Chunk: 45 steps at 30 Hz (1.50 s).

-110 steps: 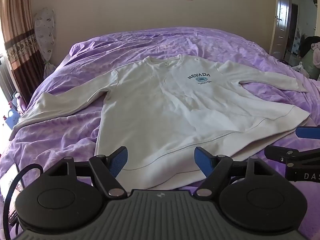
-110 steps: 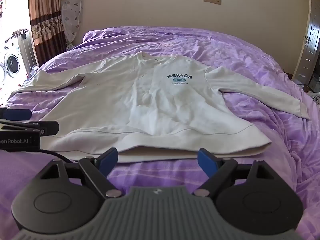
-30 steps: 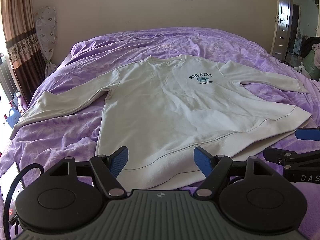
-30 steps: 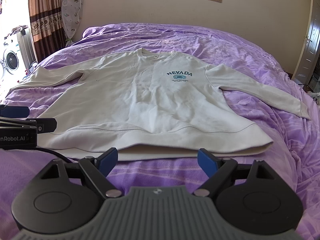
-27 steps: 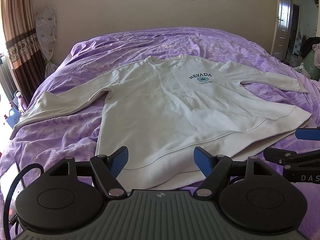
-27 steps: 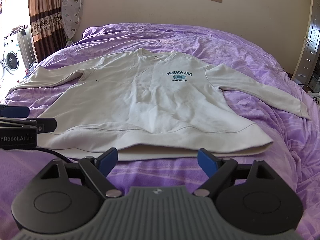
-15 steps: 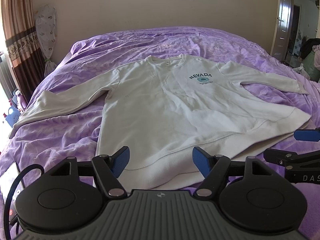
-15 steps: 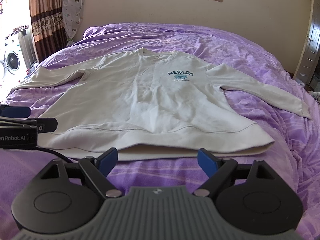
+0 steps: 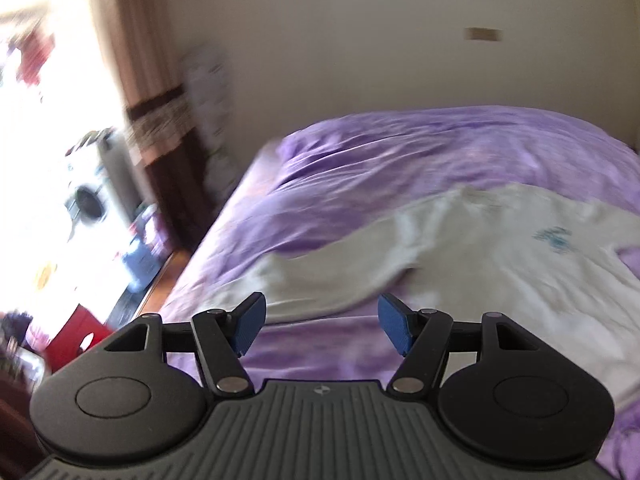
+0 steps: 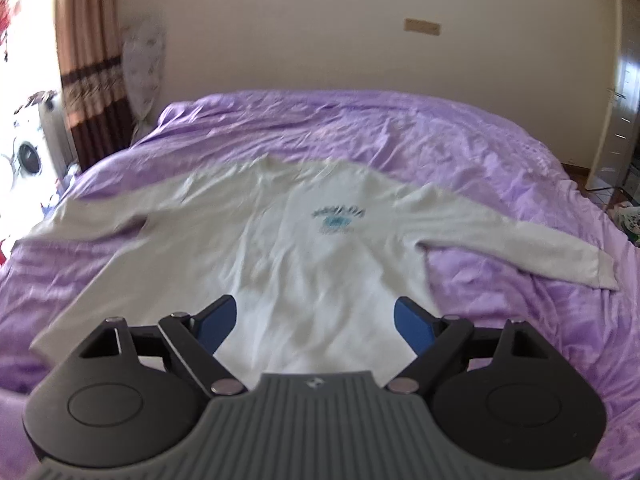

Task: Fold small clothes
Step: 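Move the left gripper to the cuff of the sleeve nearest it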

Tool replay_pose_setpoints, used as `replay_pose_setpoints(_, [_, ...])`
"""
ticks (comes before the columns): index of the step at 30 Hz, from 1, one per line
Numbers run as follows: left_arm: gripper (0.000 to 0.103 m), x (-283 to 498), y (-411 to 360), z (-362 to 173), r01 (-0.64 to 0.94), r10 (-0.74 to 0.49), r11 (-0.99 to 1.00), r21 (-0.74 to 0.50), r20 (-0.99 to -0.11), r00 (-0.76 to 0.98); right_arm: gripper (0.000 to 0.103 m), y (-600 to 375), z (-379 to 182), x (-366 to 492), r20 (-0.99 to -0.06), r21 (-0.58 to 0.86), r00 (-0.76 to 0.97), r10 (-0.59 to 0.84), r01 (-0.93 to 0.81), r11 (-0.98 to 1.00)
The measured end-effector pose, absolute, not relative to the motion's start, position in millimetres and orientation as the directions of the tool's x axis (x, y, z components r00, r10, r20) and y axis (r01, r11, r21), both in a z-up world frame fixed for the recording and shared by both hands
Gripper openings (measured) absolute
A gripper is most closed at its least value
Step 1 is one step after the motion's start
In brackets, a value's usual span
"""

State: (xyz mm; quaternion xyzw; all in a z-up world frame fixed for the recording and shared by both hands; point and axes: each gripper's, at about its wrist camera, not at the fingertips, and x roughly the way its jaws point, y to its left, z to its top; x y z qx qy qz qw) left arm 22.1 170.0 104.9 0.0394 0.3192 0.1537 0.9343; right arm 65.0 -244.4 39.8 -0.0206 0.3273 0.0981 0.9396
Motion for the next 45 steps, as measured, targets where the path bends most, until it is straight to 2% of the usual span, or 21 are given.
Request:
replay_pose_setpoints(4, [0.088,43,256,100,-0.335,0.297,0.939,0.080,-0.681,0.669,0.078,-260,43,91,-0.599,0.002,0.792,0.115,-0.142,0.990])
replay_pose_setpoints(6, [0.088,53,291,85,-0.354,0.250,0.935,0.012,-0.730,0.636,0.073,-267,40,107,-0.604,-0.003,0.792,0.086,-0.111,0.994])
replay_pose_setpoints(8, [0.086,57,321,62,-0.386,0.217,0.920,-0.062,-0.741,0.636,0.073,-273,35,120,-0.603,0.002,0.794,0.069,-0.085,0.996])
replay_pose_setpoints(10, [0.075,50,336,45,-0.427,0.241,0.900,-0.091,-0.710,0.661,0.073,-275,28,132,-0.601,0.002,0.798,0.052,-0.063,0.998])
replay_pose_setpoints(13, [0.064,37,338,21,-0.477,0.316,0.876,-0.069,-0.664,0.678,0.073,-277,17,144,-0.617,0.025,0.786,0.037,-0.026,0.999])
replay_pose_setpoints(16, [0.062,27,306,7,-0.407,0.360,0.911,0.063,-0.602,0.713,0.073,-275,7,152,-0.626,0.039,0.779,0.032,-0.010,0.999])
replay_pose_setpoints(20, [0.063,19,247,-5,-0.222,0.330,0.941,0.256,-0.541,0.773,0.076,-267,-3,160,-0.629,-0.008,0.777,-0.026,0.027,1.000])
replay_pose_setpoints(23, [0.063,16,229,-10,-0.173,0.315,0.938,0.301,-0.532,0.786,0.078,-268,-8,164,-0.632,-0.020,0.772,-0.074,0.079,0.997])
replay_pose_setpoints(36, [0.062,25,222,-39,-0.092,0.269,0.945,0.315,-0.581,0.768,0.079,-276,-3,169,-0.612,-0.062,0.768,-0.187,0.189,0.980])
replay_pose_setpoints(45, [0.062,50,265,-15,-0.183,0.313,0.945,0.272,-0.576,0.755,0.080,-269,-14,193,-0.654,-0.085,0.731,-0.195,0.186,0.979])
